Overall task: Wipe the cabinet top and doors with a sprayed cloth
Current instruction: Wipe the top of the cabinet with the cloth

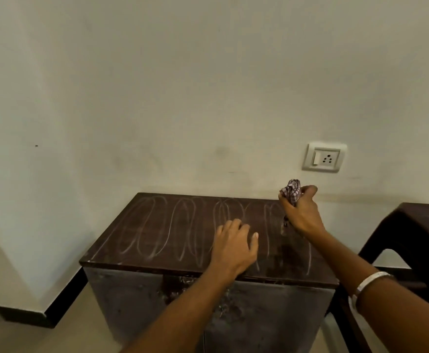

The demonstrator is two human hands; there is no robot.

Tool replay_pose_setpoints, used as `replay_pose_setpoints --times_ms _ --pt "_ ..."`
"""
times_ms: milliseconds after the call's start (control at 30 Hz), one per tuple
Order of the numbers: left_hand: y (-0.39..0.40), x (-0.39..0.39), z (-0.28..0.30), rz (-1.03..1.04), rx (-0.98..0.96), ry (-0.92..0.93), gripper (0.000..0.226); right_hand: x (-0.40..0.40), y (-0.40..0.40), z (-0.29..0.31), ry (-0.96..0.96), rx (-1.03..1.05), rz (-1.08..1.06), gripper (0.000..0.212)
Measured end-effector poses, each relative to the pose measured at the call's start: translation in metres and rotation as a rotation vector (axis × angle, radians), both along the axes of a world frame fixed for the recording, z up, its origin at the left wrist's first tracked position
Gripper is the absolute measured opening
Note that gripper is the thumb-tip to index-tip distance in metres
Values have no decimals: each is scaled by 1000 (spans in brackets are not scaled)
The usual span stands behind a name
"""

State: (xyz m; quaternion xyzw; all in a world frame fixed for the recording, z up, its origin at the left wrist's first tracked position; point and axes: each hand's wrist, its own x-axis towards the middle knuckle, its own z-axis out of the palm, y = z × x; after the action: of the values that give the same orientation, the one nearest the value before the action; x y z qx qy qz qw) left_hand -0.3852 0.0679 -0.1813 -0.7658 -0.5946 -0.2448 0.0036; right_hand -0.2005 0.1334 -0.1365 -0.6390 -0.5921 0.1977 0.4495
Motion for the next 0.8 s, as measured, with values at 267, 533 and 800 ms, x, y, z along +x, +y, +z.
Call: replay_pose_setpoints --times_ms 267,533,800 --pt "8 -17 -50 -31 113 -10 59 12 61 -14 -616 -208 -128 57" --pt "11 -16 -61 -9 93 -66 68 19 120 -35 -555 -256 -290 80" --pt "9 -14 -57 -4 83 -88 69 42 151 -48 -892 -394 102 71"
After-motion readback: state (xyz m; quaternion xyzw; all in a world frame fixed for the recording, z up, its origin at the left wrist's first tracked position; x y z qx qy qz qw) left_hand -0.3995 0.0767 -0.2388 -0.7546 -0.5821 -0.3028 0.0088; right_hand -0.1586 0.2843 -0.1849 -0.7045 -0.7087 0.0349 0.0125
